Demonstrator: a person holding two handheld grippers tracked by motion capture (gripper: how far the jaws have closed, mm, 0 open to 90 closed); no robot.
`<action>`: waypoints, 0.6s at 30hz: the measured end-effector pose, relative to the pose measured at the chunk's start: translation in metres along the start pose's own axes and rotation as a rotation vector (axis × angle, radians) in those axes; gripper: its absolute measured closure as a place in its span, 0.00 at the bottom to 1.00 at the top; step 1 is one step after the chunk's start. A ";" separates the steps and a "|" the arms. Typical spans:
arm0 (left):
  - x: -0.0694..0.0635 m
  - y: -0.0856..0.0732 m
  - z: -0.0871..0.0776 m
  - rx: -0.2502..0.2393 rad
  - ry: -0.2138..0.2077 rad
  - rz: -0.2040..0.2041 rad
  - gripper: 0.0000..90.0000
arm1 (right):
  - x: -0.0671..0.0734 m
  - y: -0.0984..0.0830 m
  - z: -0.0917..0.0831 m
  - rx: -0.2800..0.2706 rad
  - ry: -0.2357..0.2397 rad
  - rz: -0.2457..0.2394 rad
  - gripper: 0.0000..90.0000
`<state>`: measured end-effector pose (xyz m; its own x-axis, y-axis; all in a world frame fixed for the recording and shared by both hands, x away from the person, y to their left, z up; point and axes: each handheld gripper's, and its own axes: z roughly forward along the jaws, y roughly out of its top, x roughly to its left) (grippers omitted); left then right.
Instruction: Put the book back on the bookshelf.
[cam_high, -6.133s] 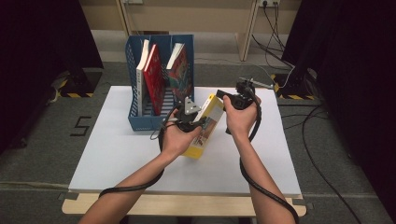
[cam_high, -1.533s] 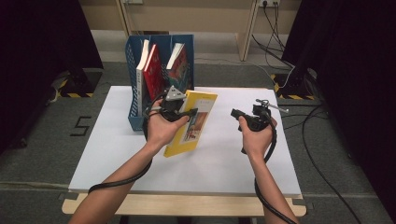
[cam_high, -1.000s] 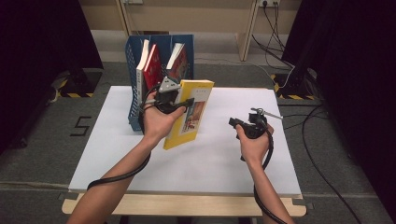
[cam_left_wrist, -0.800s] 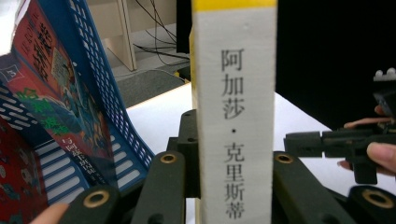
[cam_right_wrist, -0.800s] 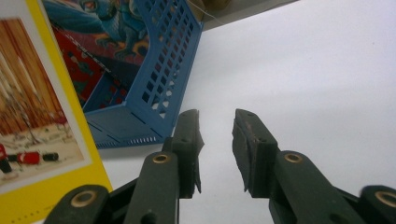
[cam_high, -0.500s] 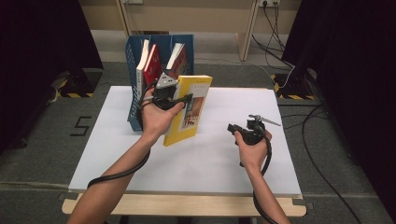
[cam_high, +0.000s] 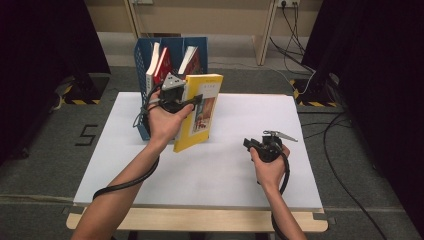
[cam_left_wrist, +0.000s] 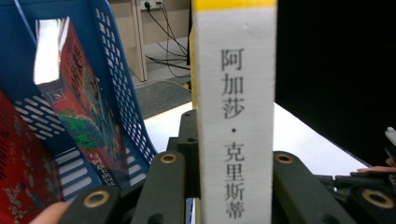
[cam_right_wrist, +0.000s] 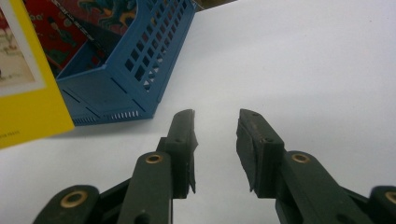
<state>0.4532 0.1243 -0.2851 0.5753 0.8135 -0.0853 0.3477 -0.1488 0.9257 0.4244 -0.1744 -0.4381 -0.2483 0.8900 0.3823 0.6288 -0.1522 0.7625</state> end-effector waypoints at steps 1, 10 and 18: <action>0.000 0.000 0.000 -0.001 0.002 0.002 0.84 | -0.002 -0.001 0.000 -0.004 0.002 -0.015 0.74; 0.005 0.006 -0.001 -0.031 0.025 -0.015 0.84 | -0.011 -0.013 -0.003 -0.019 0.012 -0.005 0.73; 0.012 0.007 0.002 -0.042 0.050 -0.022 0.84 | -0.018 -0.022 -0.007 -0.029 0.004 0.010 0.73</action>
<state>0.4642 0.1314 -0.2805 0.5299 0.8434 -0.0887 0.3283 -0.1076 0.9384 0.4098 -0.1902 -0.4585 -0.2457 0.8866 0.3920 0.6095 -0.1732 0.7736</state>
